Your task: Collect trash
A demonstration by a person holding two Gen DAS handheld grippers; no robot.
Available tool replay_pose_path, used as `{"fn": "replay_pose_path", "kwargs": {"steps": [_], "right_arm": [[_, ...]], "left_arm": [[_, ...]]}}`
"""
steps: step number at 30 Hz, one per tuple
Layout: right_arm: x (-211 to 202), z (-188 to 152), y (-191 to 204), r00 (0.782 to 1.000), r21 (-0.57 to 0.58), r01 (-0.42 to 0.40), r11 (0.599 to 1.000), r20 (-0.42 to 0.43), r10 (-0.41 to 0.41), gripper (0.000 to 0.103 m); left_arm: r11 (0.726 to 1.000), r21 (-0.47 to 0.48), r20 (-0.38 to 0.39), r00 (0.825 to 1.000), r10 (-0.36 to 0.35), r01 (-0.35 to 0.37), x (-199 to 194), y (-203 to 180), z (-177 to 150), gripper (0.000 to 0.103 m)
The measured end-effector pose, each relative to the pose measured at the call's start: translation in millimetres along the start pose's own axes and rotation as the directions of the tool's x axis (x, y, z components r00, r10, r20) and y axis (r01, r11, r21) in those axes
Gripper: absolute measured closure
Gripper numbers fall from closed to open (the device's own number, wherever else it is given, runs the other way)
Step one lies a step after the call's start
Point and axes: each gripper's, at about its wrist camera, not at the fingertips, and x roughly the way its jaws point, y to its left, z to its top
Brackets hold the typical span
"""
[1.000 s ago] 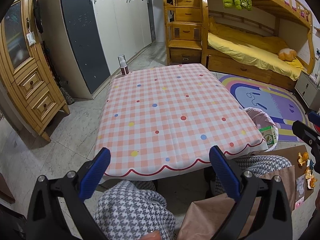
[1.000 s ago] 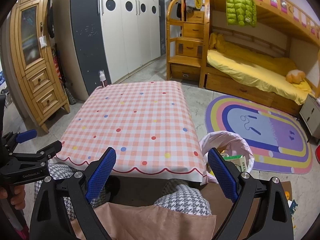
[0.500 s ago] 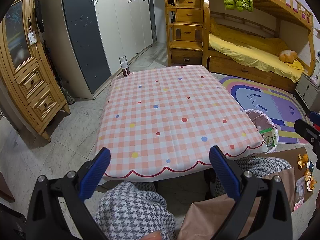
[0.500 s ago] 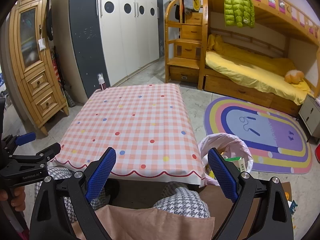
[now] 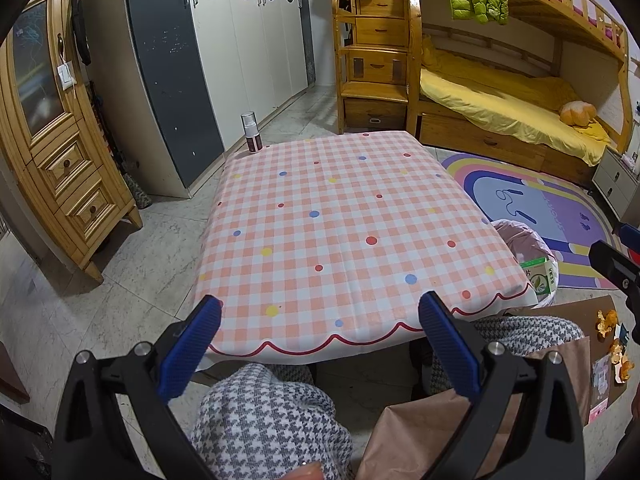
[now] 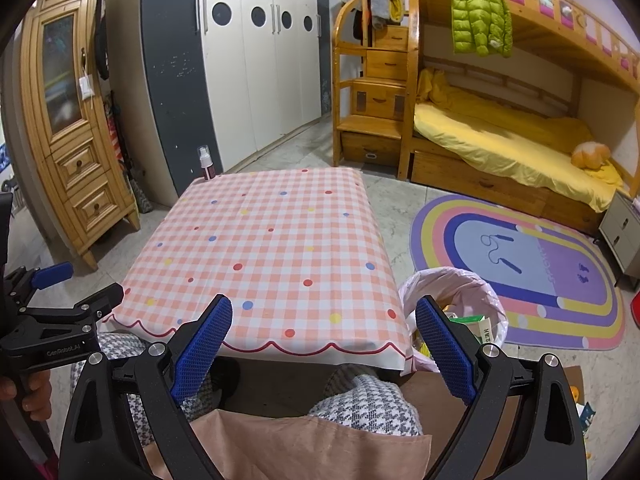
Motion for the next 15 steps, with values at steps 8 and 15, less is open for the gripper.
{"fn": "replay_pose_path", "kwargs": {"steps": [8,15], "right_arm": [[-0.5,-0.4,-1.1,1.0,-0.001,0.002,1.0,0.001,-0.002,0.011],[-0.2,-0.3,-1.0,1.0,-0.002,0.004,1.0,0.0,-0.004,0.011]], "left_arm": [[1.0,0.001,0.0,1.0,-0.001,0.001,-0.3,0.1,0.1,0.007],[1.0,-0.002,0.0,1.0,-0.001,0.001,-0.6,1.6,0.9,0.007]]}}
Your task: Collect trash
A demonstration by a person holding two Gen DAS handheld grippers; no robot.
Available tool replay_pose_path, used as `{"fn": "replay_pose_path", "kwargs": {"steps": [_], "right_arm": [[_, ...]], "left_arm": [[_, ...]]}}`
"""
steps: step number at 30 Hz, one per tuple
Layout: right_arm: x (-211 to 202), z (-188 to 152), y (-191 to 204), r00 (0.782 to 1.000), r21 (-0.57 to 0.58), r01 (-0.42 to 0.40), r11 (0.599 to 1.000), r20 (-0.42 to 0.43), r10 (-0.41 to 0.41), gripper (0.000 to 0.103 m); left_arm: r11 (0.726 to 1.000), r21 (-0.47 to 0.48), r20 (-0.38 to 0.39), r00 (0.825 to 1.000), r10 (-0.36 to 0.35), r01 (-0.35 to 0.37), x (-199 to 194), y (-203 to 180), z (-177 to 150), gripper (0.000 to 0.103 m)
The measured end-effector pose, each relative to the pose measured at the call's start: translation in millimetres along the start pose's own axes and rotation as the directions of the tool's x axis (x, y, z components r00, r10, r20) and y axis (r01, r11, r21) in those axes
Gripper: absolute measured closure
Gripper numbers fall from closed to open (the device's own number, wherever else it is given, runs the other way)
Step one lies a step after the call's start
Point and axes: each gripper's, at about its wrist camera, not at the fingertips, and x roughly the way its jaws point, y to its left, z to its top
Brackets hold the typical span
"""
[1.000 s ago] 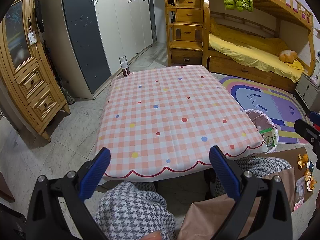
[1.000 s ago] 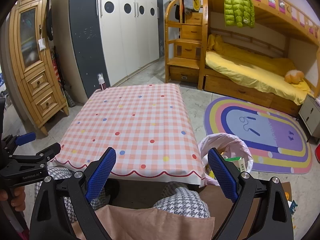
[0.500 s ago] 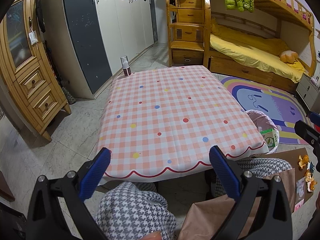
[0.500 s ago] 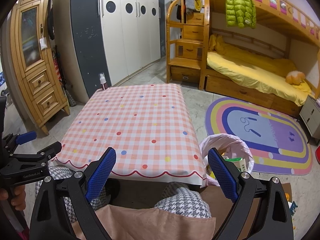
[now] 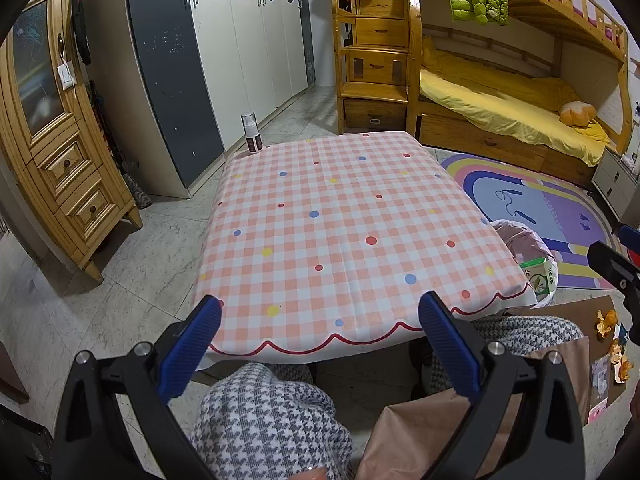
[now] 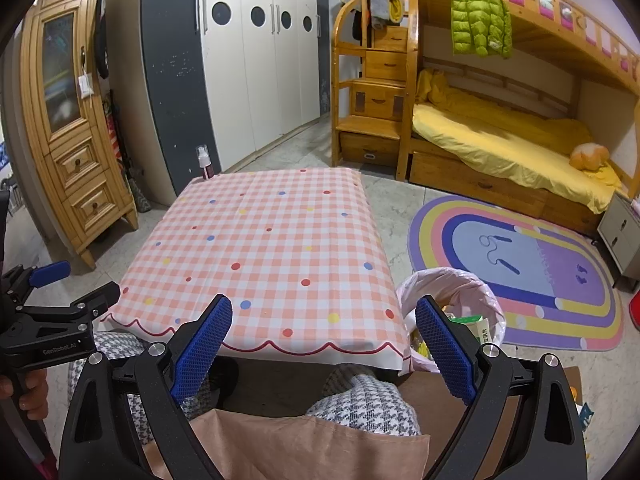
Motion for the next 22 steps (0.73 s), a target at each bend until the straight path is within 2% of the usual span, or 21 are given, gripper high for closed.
{"fn": "replay_pose_path", "kwargs": {"steps": [15,19,22], "right_arm": [[2.8,-0.5,-7.3,1.0,0.015,-0.004,1.0,0.0,0.004,0.011],[6.6,-0.8,-25.7,1.0,0.055,0.004,0.999,0.025,-0.006,0.011],[12.1,-4.2,-53.8,0.998,0.105,0.037,0.994,0.051,-0.042,0.011]], "left_arm": [[1.0,-0.013,0.003,1.0,-0.013,0.013,1.8,1.0,0.8,0.007],[1.0,-0.015,-0.015,1.0,-0.024,0.023,12.1,-0.7,3.1,0.007],[0.999,-0.015,-0.032,0.999,-0.036,0.036,22.4,-4.1,3.9,0.007]]}}
